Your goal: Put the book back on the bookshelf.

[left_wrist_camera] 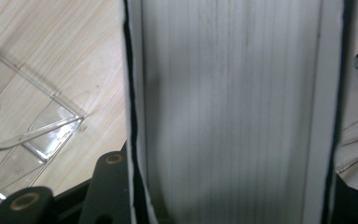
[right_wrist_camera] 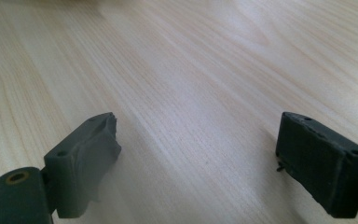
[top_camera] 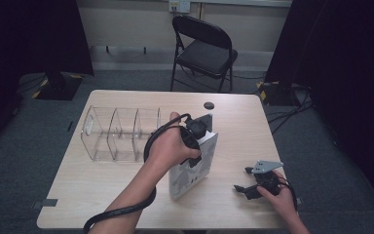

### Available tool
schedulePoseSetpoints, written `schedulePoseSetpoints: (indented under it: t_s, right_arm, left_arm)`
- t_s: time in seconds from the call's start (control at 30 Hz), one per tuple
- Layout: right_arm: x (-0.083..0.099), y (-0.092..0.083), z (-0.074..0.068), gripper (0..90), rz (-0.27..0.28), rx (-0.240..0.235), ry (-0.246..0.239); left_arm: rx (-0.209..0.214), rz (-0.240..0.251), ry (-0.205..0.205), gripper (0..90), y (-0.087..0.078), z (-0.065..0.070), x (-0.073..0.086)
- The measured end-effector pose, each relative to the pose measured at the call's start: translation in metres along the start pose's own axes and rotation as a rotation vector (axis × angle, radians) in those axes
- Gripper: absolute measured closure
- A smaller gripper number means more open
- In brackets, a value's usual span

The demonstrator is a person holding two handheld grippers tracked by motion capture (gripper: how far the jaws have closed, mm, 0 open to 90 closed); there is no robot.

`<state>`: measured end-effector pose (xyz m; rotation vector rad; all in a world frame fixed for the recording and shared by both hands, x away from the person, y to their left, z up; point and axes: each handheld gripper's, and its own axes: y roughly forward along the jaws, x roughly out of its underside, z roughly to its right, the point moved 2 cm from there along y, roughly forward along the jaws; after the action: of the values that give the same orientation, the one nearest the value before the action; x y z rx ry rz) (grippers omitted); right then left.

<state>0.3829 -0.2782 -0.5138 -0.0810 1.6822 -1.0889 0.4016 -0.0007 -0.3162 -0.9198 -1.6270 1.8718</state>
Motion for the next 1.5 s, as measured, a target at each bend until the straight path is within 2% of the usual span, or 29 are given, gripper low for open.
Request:
schedulePoseSetpoints:
  t_s: [0.3, 0.5, 0.53, 0.7, 0.77, 0.8, 0.83, 0.93, 0.97, 1.03, 1.1, 1.13, 1.2, 1.23, 1.27, 1.3, 1.37, 1.4, 1.43, 1.5]
  right_arm:
    - [0.000, 0.000, 0.000, 11.8, 0.000, 0.000, 0.000]
    - [0.000, 0.000, 0.000, 11.8, -0.001, -0.001, -0.003]
    - [0.000, 0.000, 0.000, 11.8, -0.001, -0.001, -0.004]
    - [0.000, 0.000, 0.000, 11.8, -0.001, -0.001, -0.003]
    - [0.000, 0.000, 0.000, 11.8, -0.001, -0.001, -0.003]
    - [0.000, 0.000, 0.000, 11.8, -0.001, -0.001, -0.003]
    - [0.000, 0.000, 0.000, 11.8, -0.001, -0.001, -0.003]
    - [0.000, 0.000, 0.000, 11.8, -0.002, -0.001, -0.002]
    - [0.000, 0.000, 0.000, 11.8, -0.001, -0.001, -0.002]
    - [0.000, 0.000, 0.000, 11.8, -0.001, -0.001, -0.003]
    - [0.000, 0.000, 0.000, 11.8, -0.001, -0.001, -0.003]
    - [0.000, 0.000, 0.000, 11.8, -0.001, -0.001, -0.003]
    - [0.000, 0.000, 0.000, 11.8, -0.001, -0.001, -0.002]
    - [0.000, 0.000, 0.000, 11.8, -0.001, -0.001, -0.002]
    - [0.000, 0.000, 0.000, 11.8, -0.001, -0.001, -0.003]
    - [0.000, 0.000, 0.000, 11.8, -0.001, -0.001, -0.002]
    - [0.000, 0.000, 0.000, 11.8, -0.001, -0.001, -0.002]
    - [0.000, 0.000, 0.000, 11.8, -0.001, -0.001, -0.002]
    - [0.000, 0.000, 0.000, 11.8, -0.001, -0.001, -0.002]
    - [0.000, 0.000, 0.000, 11.8, -0.001, -0.001, -0.002]
  left_arm:
    - [0.007, -0.010, -0.024, 52.7, -0.004, -0.008, 0.012]
    - [-0.004, -0.017, -0.039, 52.7, -0.006, -0.012, 0.021]
    - [-0.006, -0.003, -0.051, 52.7, -0.006, -0.012, 0.022]
    - [-0.016, -0.007, -0.050, 52.8, -0.012, -0.016, 0.029]
    - [-0.017, 0.004, -0.067, 52.7, -0.014, -0.017, 0.031]
    - [-0.017, -0.007, -0.056, 52.7, -0.015, -0.019, 0.032]
    - [-0.015, -0.002, -0.072, 52.7, -0.015, -0.019, 0.033]
    - [-0.016, -0.017, -0.070, 52.7, -0.016, -0.021, 0.037]
    - [-0.010, -0.009, -0.087, 52.7, -0.016, -0.022, 0.038]
    - [-0.005, -0.009, -0.087, 52.7, -0.016, -0.024, 0.041]
    - [-0.004, 0.010, -0.112, 52.7, -0.015, -0.024, 0.043]
    - [-0.002, 0.000, -0.094, 52.7, -0.016, -0.026, 0.044]
    - [0.000, 0.000, -0.099, 52.7, -0.017, -0.027, 0.046]
    - [0.003, 0.014, -0.122, 52.7, -0.016, -0.027, 0.047]
    - [0.000, 0.001, -0.103, 52.7, -0.017, -0.029, 0.049]
    - [0.001, 0.009, -0.118, 52.7, -0.017, -0.029, 0.049]
    - [-0.009, 0.003, -0.114, 52.7, -0.019, -0.031, 0.051]
    - [-0.015, 0.015, -0.126, 52.7, -0.019, -0.031, 0.052]
    - [-0.012, 0.013, -0.117, 52.7, -0.020, -0.032, 0.053]
    - [-0.010, 0.021, -0.136, 52.7, -0.021, -0.033, 0.055]
